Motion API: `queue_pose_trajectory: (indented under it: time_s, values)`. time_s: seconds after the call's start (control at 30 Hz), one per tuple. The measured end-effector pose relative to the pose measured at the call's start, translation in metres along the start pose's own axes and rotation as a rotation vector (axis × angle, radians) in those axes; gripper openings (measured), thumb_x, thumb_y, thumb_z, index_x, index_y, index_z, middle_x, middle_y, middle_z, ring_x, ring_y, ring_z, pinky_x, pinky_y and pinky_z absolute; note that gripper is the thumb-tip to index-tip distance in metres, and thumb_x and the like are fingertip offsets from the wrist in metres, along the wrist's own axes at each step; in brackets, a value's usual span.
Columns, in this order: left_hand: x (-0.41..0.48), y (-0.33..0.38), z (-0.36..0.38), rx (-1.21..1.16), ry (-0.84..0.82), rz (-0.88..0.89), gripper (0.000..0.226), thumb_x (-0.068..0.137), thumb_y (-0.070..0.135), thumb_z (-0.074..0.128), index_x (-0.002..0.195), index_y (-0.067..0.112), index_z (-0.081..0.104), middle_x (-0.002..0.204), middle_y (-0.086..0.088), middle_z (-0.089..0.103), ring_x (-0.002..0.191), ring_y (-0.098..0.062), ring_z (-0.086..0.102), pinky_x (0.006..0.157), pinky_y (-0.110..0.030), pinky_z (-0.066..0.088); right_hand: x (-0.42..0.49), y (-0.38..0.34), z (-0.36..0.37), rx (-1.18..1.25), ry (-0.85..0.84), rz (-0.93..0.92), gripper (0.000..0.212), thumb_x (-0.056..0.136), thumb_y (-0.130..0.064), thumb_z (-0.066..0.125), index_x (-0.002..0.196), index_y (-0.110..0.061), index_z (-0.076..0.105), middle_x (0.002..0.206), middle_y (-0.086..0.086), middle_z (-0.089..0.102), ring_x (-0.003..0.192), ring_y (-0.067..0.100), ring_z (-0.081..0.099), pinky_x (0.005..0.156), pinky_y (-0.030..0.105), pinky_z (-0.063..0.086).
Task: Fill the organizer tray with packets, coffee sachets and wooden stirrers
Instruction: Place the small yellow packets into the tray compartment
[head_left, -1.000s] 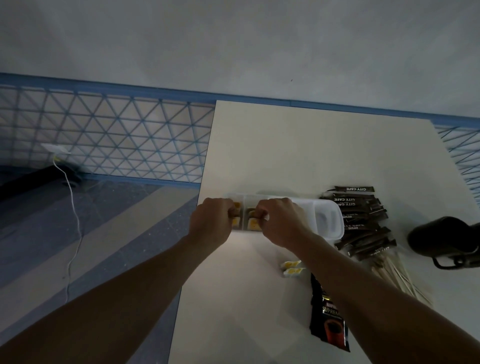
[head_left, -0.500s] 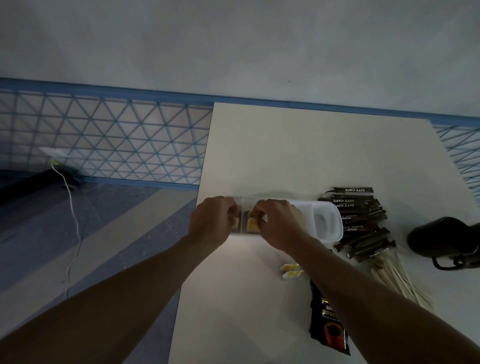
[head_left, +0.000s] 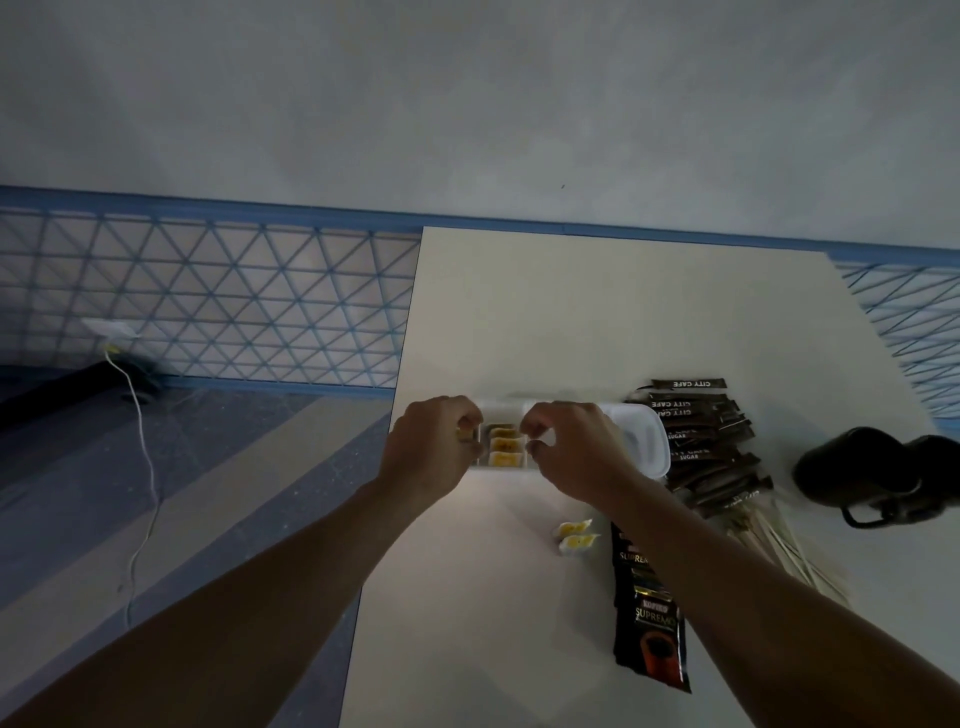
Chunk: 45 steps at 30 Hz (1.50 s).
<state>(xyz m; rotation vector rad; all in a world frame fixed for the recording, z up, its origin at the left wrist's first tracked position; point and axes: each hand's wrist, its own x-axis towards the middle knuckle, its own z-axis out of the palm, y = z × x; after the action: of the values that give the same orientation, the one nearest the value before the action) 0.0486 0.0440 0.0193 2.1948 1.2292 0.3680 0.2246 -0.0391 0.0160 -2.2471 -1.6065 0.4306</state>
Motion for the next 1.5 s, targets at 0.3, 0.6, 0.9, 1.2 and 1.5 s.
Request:
queue_pose_trajectory:
  time_s: [0.3,0.6,0.9,1.2,1.5]
  values:
    - [-0.033,0.028,0.031,-0.133,-0.164,0.072,0.014,0.080,0.024,0.077,0.093,0.022,0.072,0.090,0.008,0.071,0.079,-0.008,0.062,0.072,-0.024,0.050,-0.043,0.024,-0.032,0.123,-0.050,0.063,0.010,0.081,-0.018,0.071,0.085,-0.025,0.076,0.083,-0.010,0.074,0.080,0.009,0.066,0.075,0.034,0.056]
    - [-0.060,0.042,0.079,-0.126,-0.314,-0.027,0.035,0.085,0.021,0.069,0.120,0.025,0.068,0.119,0.005,0.069,0.102,-0.020,0.064,0.098,-0.038,0.049,-0.086,0.041,-0.030,0.051,-0.278,0.157,0.021,0.073,-0.013,0.068,0.089,-0.025,0.073,0.093,-0.007,0.072,0.081,0.010,0.064,0.076,0.033,0.057]
    - [-0.069,0.053,0.091,-0.167,-0.244,-0.020,0.017,0.092,0.026,0.062,0.099,0.023,0.078,0.100,0.003,0.076,0.095,-0.019,0.068,0.091,-0.034,0.052,-0.100,0.039,0.001,0.007,-0.193,0.112,0.019,0.078,-0.018,0.070,0.096,-0.025,0.073,0.096,-0.005,0.070,0.088,0.017,0.065,0.073,0.030,0.053]
    - [-0.071,0.042,0.071,-0.196,-0.127,-0.031,0.017,0.093,0.018,0.063,0.101,0.012,0.076,0.099,-0.003,0.075,0.092,-0.018,0.068,0.087,-0.028,0.052,-0.095,0.035,0.012,-0.069,-0.198,0.130,0.015,0.086,-0.017,0.064,0.098,-0.022,0.072,0.097,0.002,0.070,0.085,0.022,0.064,0.069,0.030,0.054]
    - [-0.050,0.028,0.004,-0.187,-0.029,-0.076,0.014,0.092,0.021,0.062,0.088,0.012,0.073,0.083,-0.009,0.073,0.079,-0.025,0.070,0.075,-0.037,0.056,-0.063,0.015,-0.015,-0.002,-0.172,0.045,0.007,0.087,-0.023,0.064,0.091,-0.025,0.070,0.088,-0.001,0.072,0.082,0.022,0.066,0.072,0.039,0.057]
